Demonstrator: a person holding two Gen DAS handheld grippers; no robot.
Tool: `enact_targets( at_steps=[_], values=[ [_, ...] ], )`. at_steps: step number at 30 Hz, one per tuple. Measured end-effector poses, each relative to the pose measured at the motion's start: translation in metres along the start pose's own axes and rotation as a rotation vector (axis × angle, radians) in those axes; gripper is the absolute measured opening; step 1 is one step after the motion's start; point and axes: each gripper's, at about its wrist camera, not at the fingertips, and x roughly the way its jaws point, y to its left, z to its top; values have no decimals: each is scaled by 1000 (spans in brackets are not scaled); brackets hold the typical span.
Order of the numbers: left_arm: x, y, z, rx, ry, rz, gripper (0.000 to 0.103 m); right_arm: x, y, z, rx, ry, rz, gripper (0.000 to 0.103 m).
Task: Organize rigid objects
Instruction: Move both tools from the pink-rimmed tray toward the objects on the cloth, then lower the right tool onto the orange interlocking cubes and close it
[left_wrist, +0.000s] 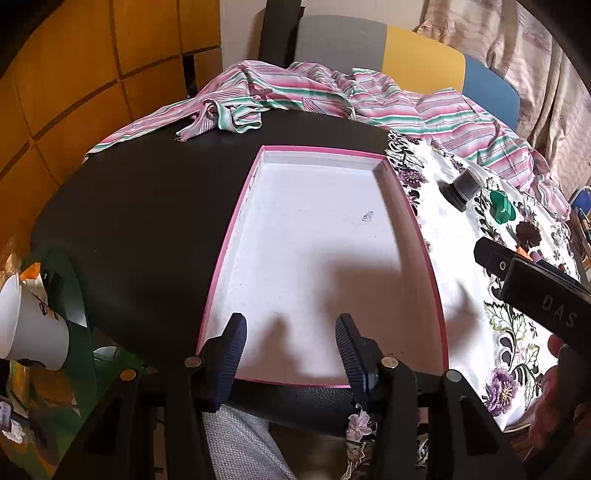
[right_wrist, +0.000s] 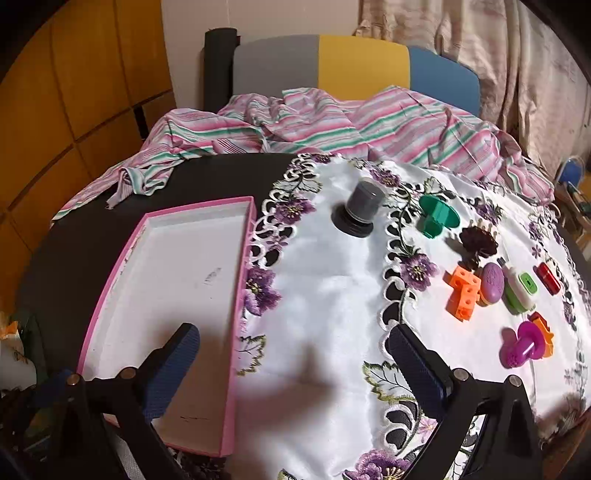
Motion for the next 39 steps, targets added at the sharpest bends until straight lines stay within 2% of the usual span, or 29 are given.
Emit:
enact_targets(
  at_steps=[7,13,19,22,27,30,32,39],
  values=[
    [1,-7,-3,24,5,-20,51,3,-16,-4,45,15,-13,103],
    [5,-14,-7,31,35,-131,51,1,-32,-8,60,-7,-34,103],
    [1,-30,-12,94,11,-114,51,-2,-56,-13,100,-50,-3,103],
    [-3,-38,-12,137,-8,-116,51,4,-71,-12,113,-37,-40,102],
    [-4,-52,-12,184,-8,-143,51,16,-105,-5,146,8,-152,98],
    [-4,-61,-12,200,-1,-175,51,24,-131,1,190,22,-205,90],
    [-4,-67,-12,212,1,-193,51,32,-148,7,208,44,-214,84],
    [-4,-80,-14,229,8,-231,51,66,-184,22,257,123,-203,75]
  ],
)
